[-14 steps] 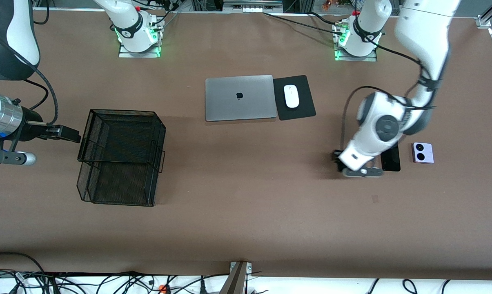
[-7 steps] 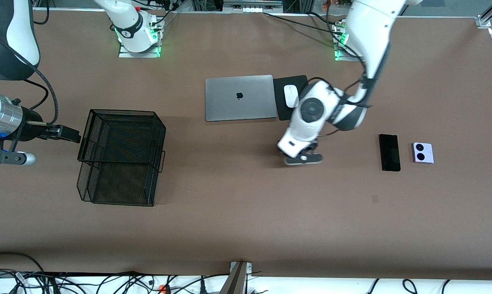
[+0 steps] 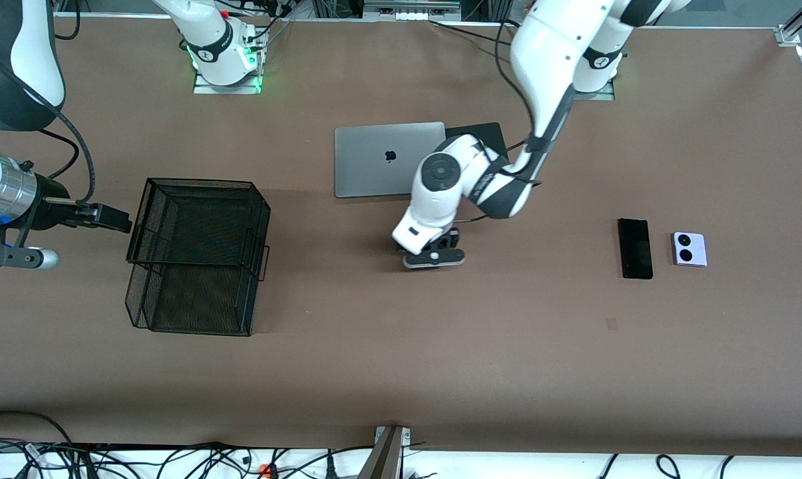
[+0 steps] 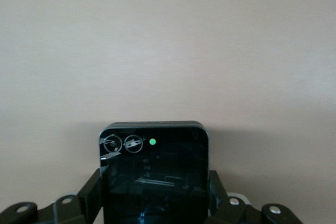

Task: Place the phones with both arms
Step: 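Carry the flip phone to the table middle and release it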

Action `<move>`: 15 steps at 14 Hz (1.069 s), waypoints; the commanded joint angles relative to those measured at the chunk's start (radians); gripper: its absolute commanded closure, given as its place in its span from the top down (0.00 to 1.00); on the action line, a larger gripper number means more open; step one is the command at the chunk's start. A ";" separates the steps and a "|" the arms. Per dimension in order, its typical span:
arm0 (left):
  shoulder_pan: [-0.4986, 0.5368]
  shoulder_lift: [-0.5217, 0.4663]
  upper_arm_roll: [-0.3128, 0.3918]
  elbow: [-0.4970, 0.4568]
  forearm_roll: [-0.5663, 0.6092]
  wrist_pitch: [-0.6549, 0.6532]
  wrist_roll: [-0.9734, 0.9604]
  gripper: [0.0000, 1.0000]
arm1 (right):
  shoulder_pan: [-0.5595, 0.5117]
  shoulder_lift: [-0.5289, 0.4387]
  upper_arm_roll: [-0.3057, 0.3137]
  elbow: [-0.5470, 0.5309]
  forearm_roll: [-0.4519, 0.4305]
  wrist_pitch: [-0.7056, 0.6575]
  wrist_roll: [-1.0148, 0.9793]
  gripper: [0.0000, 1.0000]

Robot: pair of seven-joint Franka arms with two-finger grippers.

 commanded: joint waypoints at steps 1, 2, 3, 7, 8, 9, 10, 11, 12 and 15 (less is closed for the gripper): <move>-0.039 0.148 0.027 0.224 0.012 -0.021 -0.044 0.00 | -0.002 -0.010 0.000 0.000 0.012 -0.012 -0.007 1.00; -0.050 0.168 0.031 0.249 0.012 -0.021 -0.046 0.00 | -0.002 -0.010 0.000 0.000 0.012 -0.012 -0.009 1.00; -0.054 0.180 0.040 0.263 0.012 -0.021 -0.049 0.00 | -0.002 -0.010 0.000 -0.001 0.012 -0.012 -0.007 1.00; -0.071 0.184 0.054 0.261 0.014 -0.021 -0.061 0.39 | -0.002 -0.010 0.000 -0.001 0.012 -0.012 -0.007 1.00; -0.071 0.185 0.056 0.261 0.014 -0.021 -0.073 0.98 | -0.002 -0.010 0.000 0.000 0.010 -0.012 -0.009 1.00; -0.073 0.185 0.056 0.261 0.015 -0.019 -0.087 1.00 | -0.002 -0.010 0.000 -0.001 0.010 -0.012 -0.007 1.00; -0.077 0.184 0.060 0.261 0.015 -0.019 -0.101 1.00 | -0.002 -0.011 0.000 0.000 0.007 -0.012 -0.009 1.00; -0.077 0.184 0.064 0.261 0.014 -0.019 -0.104 1.00 | -0.002 -0.011 0.000 -0.001 0.006 -0.012 -0.007 1.00; -0.077 0.181 0.065 0.263 0.015 -0.024 -0.108 1.00 | -0.002 -0.011 0.000 0.000 0.003 -0.014 -0.009 1.00; -0.065 0.144 0.082 0.290 0.014 -0.188 -0.086 1.00 | -0.002 -0.013 -0.005 0.000 0.001 -0.014 -0.004 1.00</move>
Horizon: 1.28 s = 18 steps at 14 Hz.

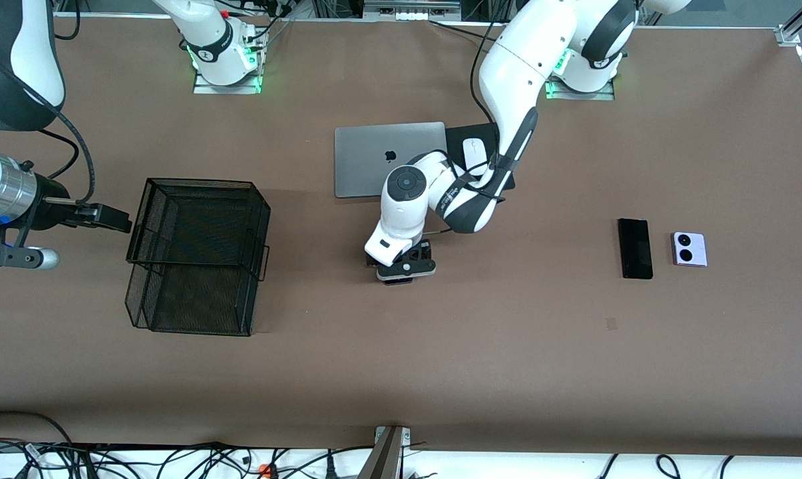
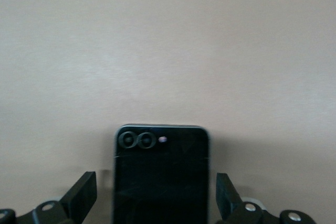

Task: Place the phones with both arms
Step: 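Carry the flip phone to the table middle and release it, then move the left gripper to the tall phone while the right gripper reaches the flip phone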

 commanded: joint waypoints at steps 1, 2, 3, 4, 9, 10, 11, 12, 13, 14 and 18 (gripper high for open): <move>0.000 -0.033 0.027 0.043 0.014 -0.159 0.031 1.00 | -0.008 -0.013 -0.005 0.002 0.000 -0.012 -0.001 1.00; 0.008 -0.047 0.027 0.043 0.015 -0.194 0.078 1.00 | -0.013 -0.013 -0.016 0.002 -0.003 -0.014 -0.005 1.00; 0.035 -0.070 0.025 0.030 0.009 -0.211 0.124 1.00 | -0.010 -0.014 -0.018 0.002 -0.014 -0.020 -0.009 1.00; 0.058 -0.111 0.024 -0.006 0.011 -0.243 0.152 1.00 | -0.007 -0.014 -0.012 0.008 -0.016 -0.029 -0.007 1.00; 0.177 -0.316 0.022 -0.233 0.011 -0.397 0.433 1.00 | 0.078 -0.005 -0.002 0.028 -0.003 -0.026 0.019 1.00; 0.203 -0.367 0.022 -0.293 0.012 -0.397 0.480 1.00 | 0.111 0.007 -0.004 0.031 -0.005 -0.020 0.043 1.00; 0.224 -0.408 0.024 -0.339 0.014 -0.397 0.516 1.00 | 0.142 0.018 -0.002 0.033 0.000 0.005 0.097 1.00; 0.252 -0.448 0.024 -0.385 0.017 -0.397 0.555 1.00 | 0.170 0.030 0.001 0.031 0.019 0.032 0.152 1.00; 0.281 -0.487 0.024 -0.432 0.018 -0.397 0.614 1.00 | 0.220 0.051 0.001 0.028 0.048 0.061 0.194 1.00; 0.310 -0.517 0.025 -0.471 0.020 -0.397 0.675 1.00 | 0.281 0.085 -0.001 0.028 0.049 0.104 0.241 1.00; 0.443 -0.591 0.024 -0.574 0.083 -0.382 0.859 1.00 | 0.444 0.266 -0.004 0.040 0.044 0.451 0.417 1.00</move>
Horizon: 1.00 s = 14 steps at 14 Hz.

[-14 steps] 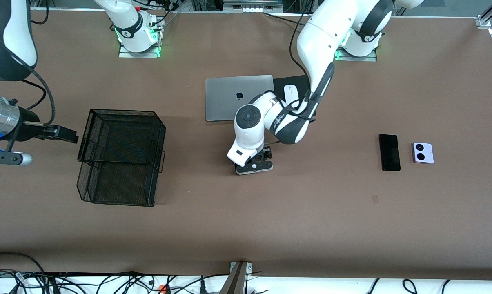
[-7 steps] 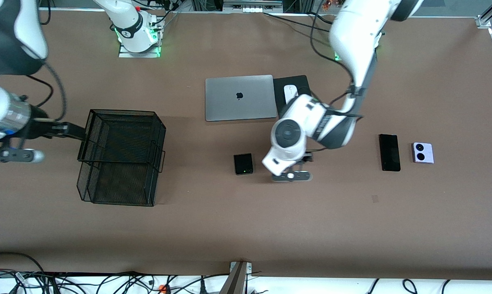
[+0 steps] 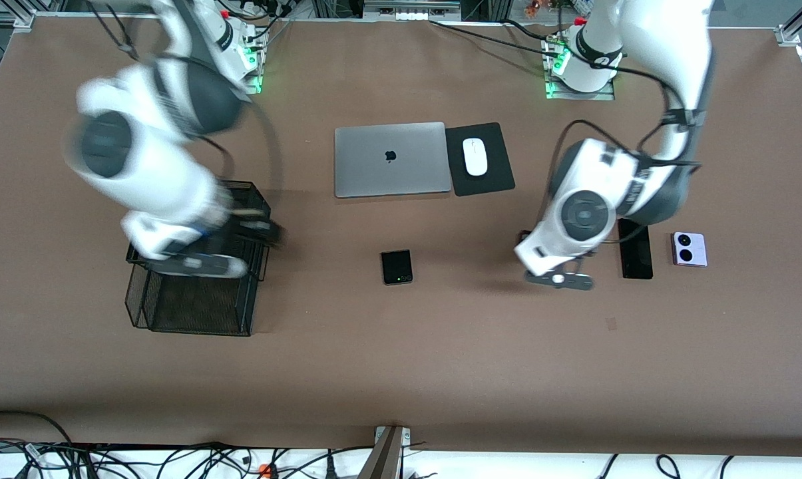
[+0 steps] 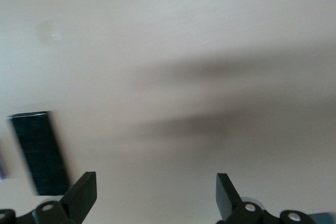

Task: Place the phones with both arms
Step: 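Move the left gripper to the tall phone while the right gripper reaches the flip phone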

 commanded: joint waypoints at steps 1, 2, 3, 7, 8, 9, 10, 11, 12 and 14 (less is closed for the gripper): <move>0.095 -0.079 -0.014 -0.113 0.029 0.035 0.124 1.00 | 0.097 0.131 -0.017 0.037 0.001 0.140 0.098 1.00; 0.129 -0.092 -0.014 -0.132 0.029 0.049 0.155 1.00 | 0.123 0.171 -0.018 0.047 -0.004 0.167 0.103 1.00; 0.159 -0.108 -0.014 -0.158 0.029 0.072 0.176 1.00 | 0.152 0.205 -0.020 0.056 -0.034 0.186 0.105 1.00; 0.296 -0.165 -0.016 -0.312 0.029 0.266 0.320 1.00 | 0.243 0.344 -0.023 0.151 -0.128 0.220 0.109 1.00; 0.331 -0.165 -0.019 -0.346 0.029 0.327 0.350 1.00 | 0.246 0.366 -0.023 0.156 -0.126 0.255 0.111 1.00; 0.357 -0.163 -0.019 -0.377 0.029 0.386 0.363 1.00 | 0.258 0.384 -0.023 0.154 -0.128 0.296 0.108 1.00; 0.370 -0.159 -0.021 -0.401 0.029 0.430 0.365 1.00 | 0.262 0.406 -0.023 0.156 -0.128 0.322 0.106 1.00; 0.385 -0.154 -0.019 -0.426 0.029 0.464 0.367 1.00 | 0.265 0.426 -0.023 0.154 -0.129 0.350 0.100 1.00; 0.403 -0.152 -0.021 -0.454 0.029 0.510 0.368 1.00 | 0.274 0.446 -0.023 0.154 -0.129 0.379 0.100 1.00; 0.425 -0.140 -0.021 -0.512 0.014 0.619 0.361 1.00 | 0.295 0.478 -0.026 0.154 -0.146 0.414 0.102 1.00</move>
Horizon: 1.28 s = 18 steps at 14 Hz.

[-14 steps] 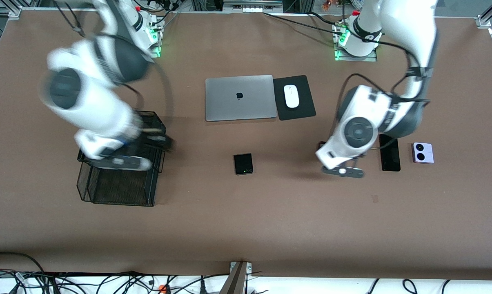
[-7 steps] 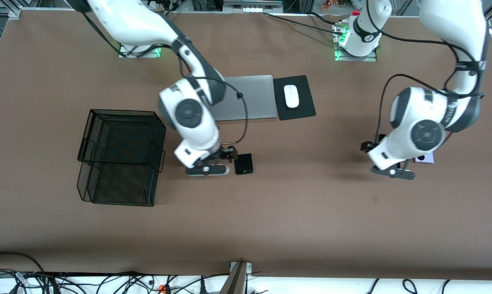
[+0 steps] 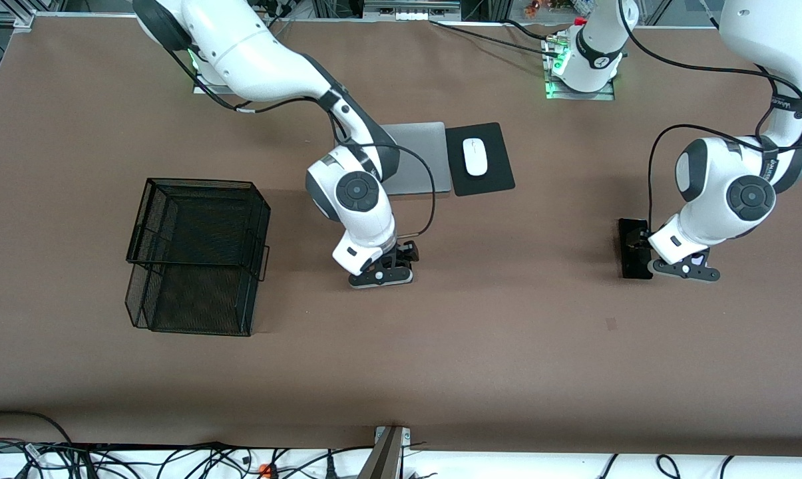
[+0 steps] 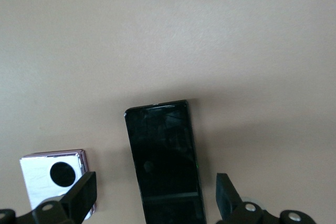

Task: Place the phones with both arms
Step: 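Move the left gripper to the tall phone while the right gripper reaches the flip phone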

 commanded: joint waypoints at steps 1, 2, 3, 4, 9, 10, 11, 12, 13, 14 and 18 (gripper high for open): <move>0.040 -0.006 -0.019 -0.078 0.000 0.106 -0.005 1.00 | 0.032 0.056 -0.011 0.041 -0.045 0.029 0.008 1.00; 0.044 0.003 -0.019 -0.078 -0.003 0.111 -0.009 1.00 | 0.037 0.061 -0.011 0.041 -0.050 0.034 0.011 1.00; 0.044 0.011 -0.019 -0.079 -0.003 0.127 -0.023 1.00 | 0.037 0.067 -0.011 0.041 -0.051 0.038 0.013 1.00; 0.053 0.014 -0.019 -0.093 -0.003 0.152 -0.031 1.00 | 0.043 0.069 -0.013 0.041 -0.053 0.038 0.013 1.00; 0.054 0.051 -0.032 -0.113 -0.027 0.233 -0.109 1.00 | 0.066 0.078 -0.042 0.039 -0.053 0.038 0.014 1.00; 0.054 0.061 -0.033 -0.116 -0.027 0.250 -0.114 1.00 | 0.068 0.078 -0.042 0.036 -0.053 0.037 0.017 1.00; 0.056 0.069 -0.033 -0.122 -0.027 0.270 -0.115 1.00 | 0.071 0.078 -0.042 0.035 -0.053 0.037 0.017 1.00; 0.056 0.075 -0.033 -0.124 -0.027 0.276 -0.115 1.00 | 0.075 0.078 -0.042 0.034 -0.053 0.037 0.017 1.00; 0.057 0.078 -0.033 -0.125 -0.027 0.279 -0.115 1.00 | 0.077 0.078 -0.042 0.034 -0.053 0.037 0.019 1.00; 0.057 0.081 -0.033 -0.127 -0.027 0.291 -0.115 1.00 | 0.077 0.078 -0.042 0.034 -0.053 0.037 0.020 1.00; 0.062 0.106 -0.033 -0.144 -0.027 0.348 -0.115 1.00 | 0.082 0.084 -0.043 0.033 -0.054 0.037 0.022 1.00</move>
